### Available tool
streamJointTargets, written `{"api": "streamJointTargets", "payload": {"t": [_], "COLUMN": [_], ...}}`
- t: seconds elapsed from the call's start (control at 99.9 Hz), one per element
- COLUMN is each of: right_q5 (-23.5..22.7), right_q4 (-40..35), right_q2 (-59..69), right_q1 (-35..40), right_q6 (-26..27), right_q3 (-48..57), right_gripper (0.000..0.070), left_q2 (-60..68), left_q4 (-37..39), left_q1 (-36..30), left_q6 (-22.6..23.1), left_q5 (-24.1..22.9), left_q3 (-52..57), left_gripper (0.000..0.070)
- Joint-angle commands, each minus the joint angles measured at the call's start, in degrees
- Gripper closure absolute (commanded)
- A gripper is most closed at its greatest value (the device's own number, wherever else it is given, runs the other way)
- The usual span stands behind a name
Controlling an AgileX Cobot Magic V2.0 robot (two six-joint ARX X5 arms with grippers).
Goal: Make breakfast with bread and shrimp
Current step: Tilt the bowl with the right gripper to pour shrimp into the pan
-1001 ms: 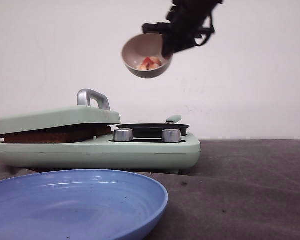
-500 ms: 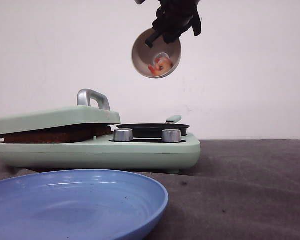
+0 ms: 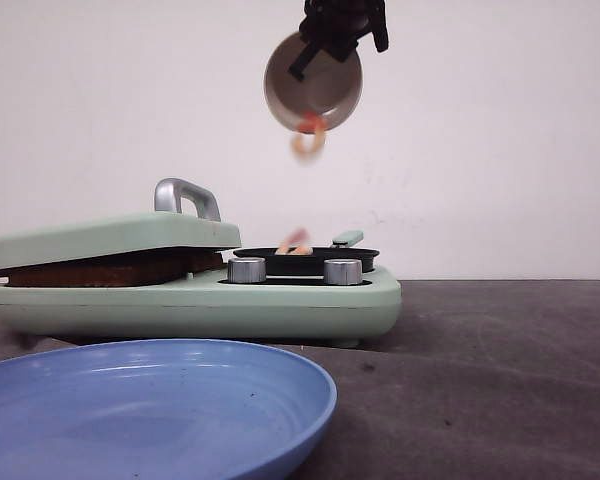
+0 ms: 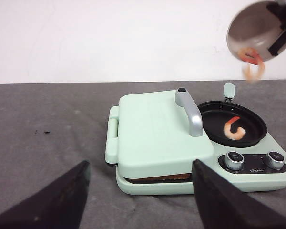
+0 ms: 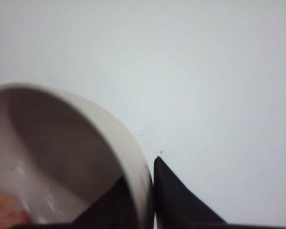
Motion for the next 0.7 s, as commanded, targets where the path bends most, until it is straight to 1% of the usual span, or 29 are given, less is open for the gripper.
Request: {"api": "streamJointTargets", "payload": {"t": [0.0, 0.1, 0.17, 0.38, 0.45, 0.56, 0.61, 0.691], "right_q5": [0.63, 1.40, 1.36, 1.29, -0.63, -0.74, -1.75, -1.57], "right_q4": [2.16, 5.01, 5.77, 7.10, 8.26, 10.36, 10.95, 11.39], "right_q2": [0.85, 0.85, 0.85, 0.85, 0.85, 0.85, 0.85, 0.85], "right_q1": [0.76, 0.79, 0.79, 0.79, 0.76, 0.44, 0.15, 0.07], "right_q6": [-2.47, -5.42, -6.38, -6.56, -6.58, -6.58, -6.58, -6.43], "right_q3": [1.42, 1.42, 1.42, 1.42, 1.42, 1.42, 1.42, 1.42], "right_gripper": [0.0700, 0.0700, 0.0700, 0.0700, 0.0700, 0.0700, 0.0700, 0.0700], "left_q2": [-0.07, -0.07, -0.07, -0.07, -0.07, -0.07, -0.07, -0.07], "left_q4": [0.28, 0.15, 0.17, 0.17, 0.17, 0.09, 0.11, 0.11], "left_q1": [-0.11, -0.11, -0.11, -0.11, -0.11, -0.11, -0.11, -0.11], "left_q6": [0.33, 0.33, 0.33, 0.33, 0.35, 0.35, 0.33, 0.35], "left_q5": [-0.13, -0.13, -0.13, -0.13, -0.13, -0.13, -0.13, -0.13], "left_q3": [0.28, 0.28, 0.28, 0.28, 0.28, 0.28, 0.28, 0.28], "left_gripper": [0.0349, 0.0349, 0.0349, 0.0349, 0.0349, 0.0349, 0.0349, 0.0349]}}
